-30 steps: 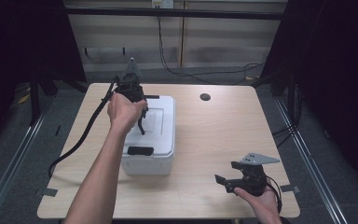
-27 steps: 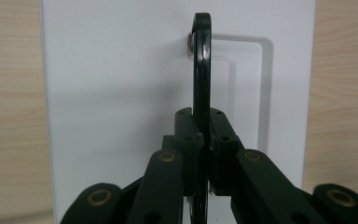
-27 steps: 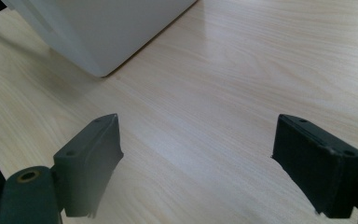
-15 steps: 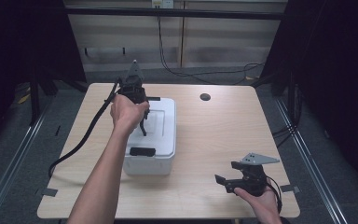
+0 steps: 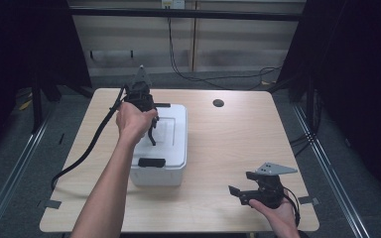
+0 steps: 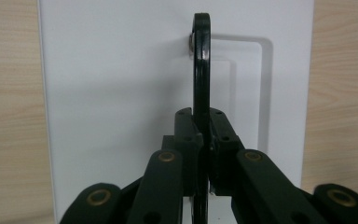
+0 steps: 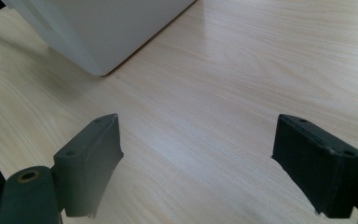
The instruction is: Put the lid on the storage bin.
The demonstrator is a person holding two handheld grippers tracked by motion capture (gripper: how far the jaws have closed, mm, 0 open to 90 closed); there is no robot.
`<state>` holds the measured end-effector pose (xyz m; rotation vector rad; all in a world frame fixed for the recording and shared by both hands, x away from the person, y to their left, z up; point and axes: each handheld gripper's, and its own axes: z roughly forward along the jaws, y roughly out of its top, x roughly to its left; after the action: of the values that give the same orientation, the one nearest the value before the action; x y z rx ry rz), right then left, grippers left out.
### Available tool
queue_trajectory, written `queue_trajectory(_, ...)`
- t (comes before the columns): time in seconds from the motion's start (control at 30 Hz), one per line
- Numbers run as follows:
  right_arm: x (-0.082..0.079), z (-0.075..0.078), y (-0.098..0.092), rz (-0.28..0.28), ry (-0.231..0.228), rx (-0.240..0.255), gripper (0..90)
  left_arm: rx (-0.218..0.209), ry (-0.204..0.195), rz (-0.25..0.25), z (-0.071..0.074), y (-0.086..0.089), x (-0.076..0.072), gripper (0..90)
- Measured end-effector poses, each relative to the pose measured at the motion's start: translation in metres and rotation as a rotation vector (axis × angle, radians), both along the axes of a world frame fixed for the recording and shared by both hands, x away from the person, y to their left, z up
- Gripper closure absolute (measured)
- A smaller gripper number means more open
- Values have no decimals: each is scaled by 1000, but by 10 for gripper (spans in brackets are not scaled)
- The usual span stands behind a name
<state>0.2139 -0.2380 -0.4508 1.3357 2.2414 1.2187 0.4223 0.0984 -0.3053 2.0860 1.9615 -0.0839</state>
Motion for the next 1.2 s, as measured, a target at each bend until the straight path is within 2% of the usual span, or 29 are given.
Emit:
queue_trajectory(0.33,0,0,0,-2,2,-1,147,15,-5,-14,-2,-1,0,839)
queue_trajectory(0.5,0,0,0,-2,2,-1,147,7,-4,-39,-6,-4,0,813)
queue_trajectory(0.57,0,0,0,-3,3,-2,147,20,-2,-45,-7,-3,0,811)
queue_trajectory(0.77,0,0,0,-3,4,-2,147,14,-14,-49,-3,0,-1,771)
queue_trajectory(0.9,0,0,0,0,1,-5,148,10,-21,-69,-4,1,0,710)
queue_trajectory(1.03,1,0,0,-1,5,-4,148,0,-42,-71,-2,2,0,608)
queue_trajectory(1.13,1,-1,1,0,5,-5,148,8,-42,-78,-1,3,1,551)
queue_trajectory(1.2,1,0,1,0,3,-6,148,-2,-45,-89,-1,4,1,476)
